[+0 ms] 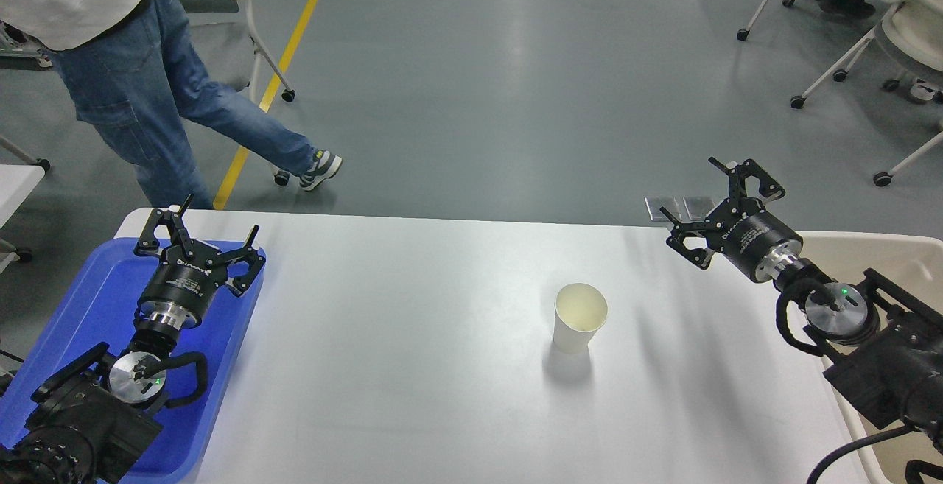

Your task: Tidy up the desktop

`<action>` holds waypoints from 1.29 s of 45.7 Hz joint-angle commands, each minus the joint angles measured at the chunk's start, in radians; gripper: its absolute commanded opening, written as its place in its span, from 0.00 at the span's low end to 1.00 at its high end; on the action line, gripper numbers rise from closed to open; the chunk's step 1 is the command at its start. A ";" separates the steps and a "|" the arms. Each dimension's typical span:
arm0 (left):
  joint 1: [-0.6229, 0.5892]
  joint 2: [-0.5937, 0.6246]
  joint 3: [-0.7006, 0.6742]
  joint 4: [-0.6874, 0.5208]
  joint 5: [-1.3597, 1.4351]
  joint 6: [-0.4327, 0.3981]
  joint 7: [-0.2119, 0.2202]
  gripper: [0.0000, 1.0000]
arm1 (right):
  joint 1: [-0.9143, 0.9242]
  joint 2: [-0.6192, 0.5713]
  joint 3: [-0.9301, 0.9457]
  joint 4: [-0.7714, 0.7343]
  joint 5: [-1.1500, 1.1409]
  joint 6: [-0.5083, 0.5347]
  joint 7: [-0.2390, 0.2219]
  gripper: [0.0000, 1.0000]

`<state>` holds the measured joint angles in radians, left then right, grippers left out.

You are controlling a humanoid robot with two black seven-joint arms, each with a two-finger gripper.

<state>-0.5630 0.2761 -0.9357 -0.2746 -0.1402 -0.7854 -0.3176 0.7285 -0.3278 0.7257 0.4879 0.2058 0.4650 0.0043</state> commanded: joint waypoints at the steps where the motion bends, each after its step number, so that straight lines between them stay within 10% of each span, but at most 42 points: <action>1: 0.000 0.000 0.000 0.000 0.002 0.000 0.002 1.00 | 0.000 0.001 0.000 0.001 0.000 -0.002 0.000 1.00; 59: 0.000 0.000 0.000 0.000 0.004 0.000 0.000 1.00 | 0.083 -0.007 -0.022 0.126 -0.229 -0.057 -0.010 1.00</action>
<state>-0.5638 0.2761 -0.9357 -0.2746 -0.1364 -0.7854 -0.3176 0.7642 -0.3297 0.7072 0.5531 0.1164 0.4444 0.0012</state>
